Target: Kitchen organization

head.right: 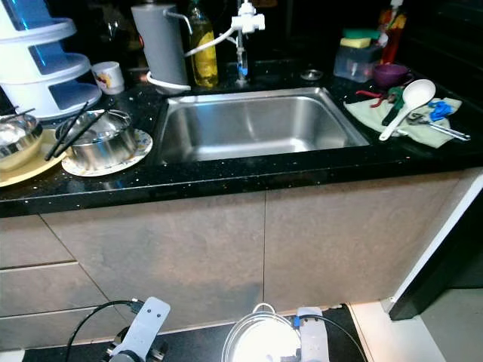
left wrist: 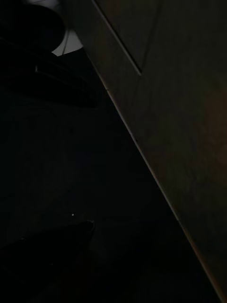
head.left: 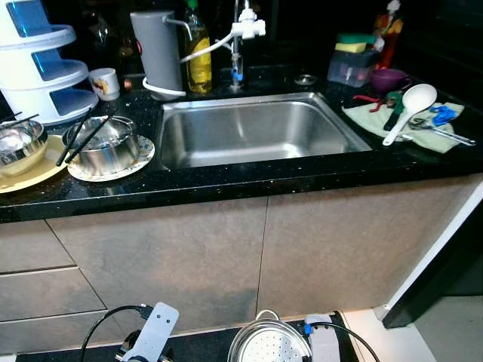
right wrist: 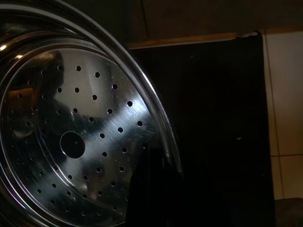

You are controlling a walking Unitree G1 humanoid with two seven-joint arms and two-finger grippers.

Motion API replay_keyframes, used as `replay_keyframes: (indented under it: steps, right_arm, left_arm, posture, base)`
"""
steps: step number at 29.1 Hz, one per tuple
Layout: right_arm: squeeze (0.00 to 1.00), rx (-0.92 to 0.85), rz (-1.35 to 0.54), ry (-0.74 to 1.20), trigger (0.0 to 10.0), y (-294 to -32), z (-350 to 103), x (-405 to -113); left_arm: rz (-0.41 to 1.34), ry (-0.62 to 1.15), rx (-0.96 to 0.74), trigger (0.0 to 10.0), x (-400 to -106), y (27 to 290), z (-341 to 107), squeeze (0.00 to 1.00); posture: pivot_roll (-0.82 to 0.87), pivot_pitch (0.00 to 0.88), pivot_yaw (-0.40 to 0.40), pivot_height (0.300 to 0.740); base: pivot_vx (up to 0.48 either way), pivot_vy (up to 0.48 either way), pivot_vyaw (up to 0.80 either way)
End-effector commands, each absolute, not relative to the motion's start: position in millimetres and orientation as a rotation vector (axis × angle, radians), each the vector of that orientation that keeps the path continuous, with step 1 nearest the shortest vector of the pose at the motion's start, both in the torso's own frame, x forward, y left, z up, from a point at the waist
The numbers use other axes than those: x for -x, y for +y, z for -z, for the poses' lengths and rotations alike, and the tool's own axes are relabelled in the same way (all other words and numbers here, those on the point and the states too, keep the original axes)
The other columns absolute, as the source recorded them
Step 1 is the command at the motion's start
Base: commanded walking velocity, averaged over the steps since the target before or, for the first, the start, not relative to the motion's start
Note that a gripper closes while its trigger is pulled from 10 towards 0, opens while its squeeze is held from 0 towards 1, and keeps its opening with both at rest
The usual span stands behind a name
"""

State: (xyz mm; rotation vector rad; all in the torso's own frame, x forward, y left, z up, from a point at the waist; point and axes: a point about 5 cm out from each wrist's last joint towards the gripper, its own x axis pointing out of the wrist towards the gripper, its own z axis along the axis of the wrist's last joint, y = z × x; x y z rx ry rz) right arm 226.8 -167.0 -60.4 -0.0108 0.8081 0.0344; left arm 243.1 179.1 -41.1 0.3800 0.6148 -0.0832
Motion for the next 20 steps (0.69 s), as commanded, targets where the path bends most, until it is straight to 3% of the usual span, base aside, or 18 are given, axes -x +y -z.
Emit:
replay_keyframes:
  steps: [1,20]
  right_arm:
    - [0.00,0.007,-0.038,0.856,10.0,-166,68,-215]
    - [0.00,0.096,-0.111,0.905,10.0,-165,74,-206]
  left_arm:
    - [0.053,0.638,-0.363,10.0,-236,186,46,0.00]
    - [0.057,0.694,-0.360,10.0,-226,186,54,0.00]
  posture:
    - [-0.06,0.134,0.011,0.740]
    - [-0.07,0.124,-0.006,0.740]
  base:
    - [0.000,0.000,0.00]
    - [0.000,0.000,0.00]
